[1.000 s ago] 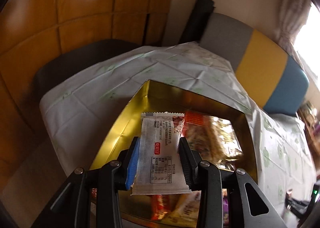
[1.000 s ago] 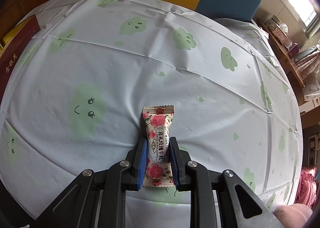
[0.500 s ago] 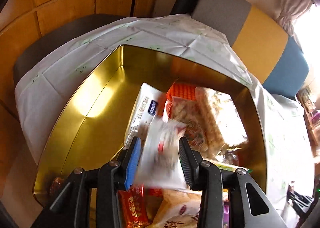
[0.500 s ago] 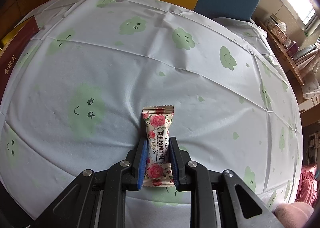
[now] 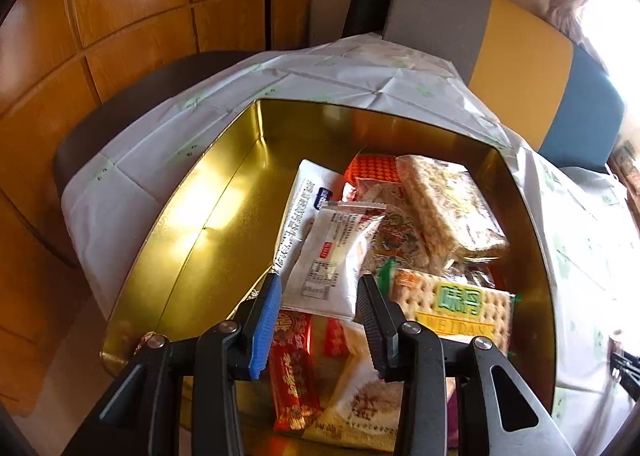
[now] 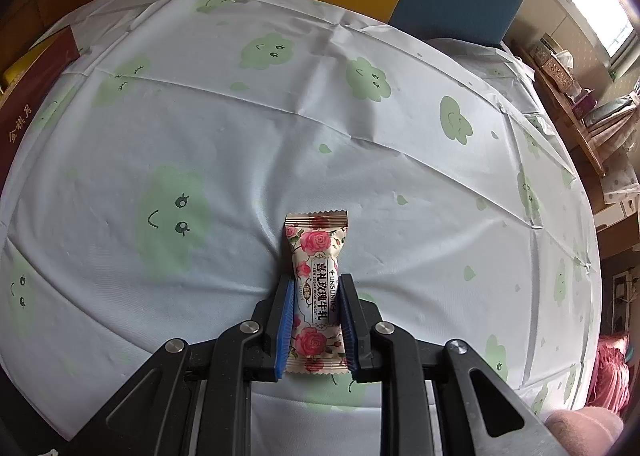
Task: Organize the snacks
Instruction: 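Lower the white biscuit packet into the tin and open the left gripper, then carry the pink rose candy with the right gripper into the tin and release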
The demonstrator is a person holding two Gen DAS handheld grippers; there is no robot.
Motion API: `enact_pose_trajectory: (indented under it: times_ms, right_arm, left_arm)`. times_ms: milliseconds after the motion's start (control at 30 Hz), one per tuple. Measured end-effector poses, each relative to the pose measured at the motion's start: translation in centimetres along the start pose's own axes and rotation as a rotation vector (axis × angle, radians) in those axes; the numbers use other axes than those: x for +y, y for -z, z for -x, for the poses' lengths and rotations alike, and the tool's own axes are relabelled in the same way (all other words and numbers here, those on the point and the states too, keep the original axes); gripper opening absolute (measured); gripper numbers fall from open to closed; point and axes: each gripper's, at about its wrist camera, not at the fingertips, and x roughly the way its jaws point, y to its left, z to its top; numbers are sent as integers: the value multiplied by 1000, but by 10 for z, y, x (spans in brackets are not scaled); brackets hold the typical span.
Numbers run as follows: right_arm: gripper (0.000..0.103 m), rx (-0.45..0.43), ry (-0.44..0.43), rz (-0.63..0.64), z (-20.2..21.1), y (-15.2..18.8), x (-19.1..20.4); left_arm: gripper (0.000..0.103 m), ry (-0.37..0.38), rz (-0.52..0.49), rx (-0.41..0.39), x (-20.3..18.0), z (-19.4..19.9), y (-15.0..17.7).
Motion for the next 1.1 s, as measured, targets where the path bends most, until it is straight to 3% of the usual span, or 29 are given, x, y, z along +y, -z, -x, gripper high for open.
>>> enact_pose_trajectory:
  times_ms: [600,967,1100]
  right_arm:
    - [22,-3,19,0,3,1,4]
    - [19,48,-21,-13,5,-1,-2]
    - [19,16,-58,-34,18,-3,2]
  left_arm:
    - [40,54,-66,-53,-12,38,12]
    - [40,72,-63,-73,-8,46,15]
    - [40,61,-42,-72,-1,46,14]
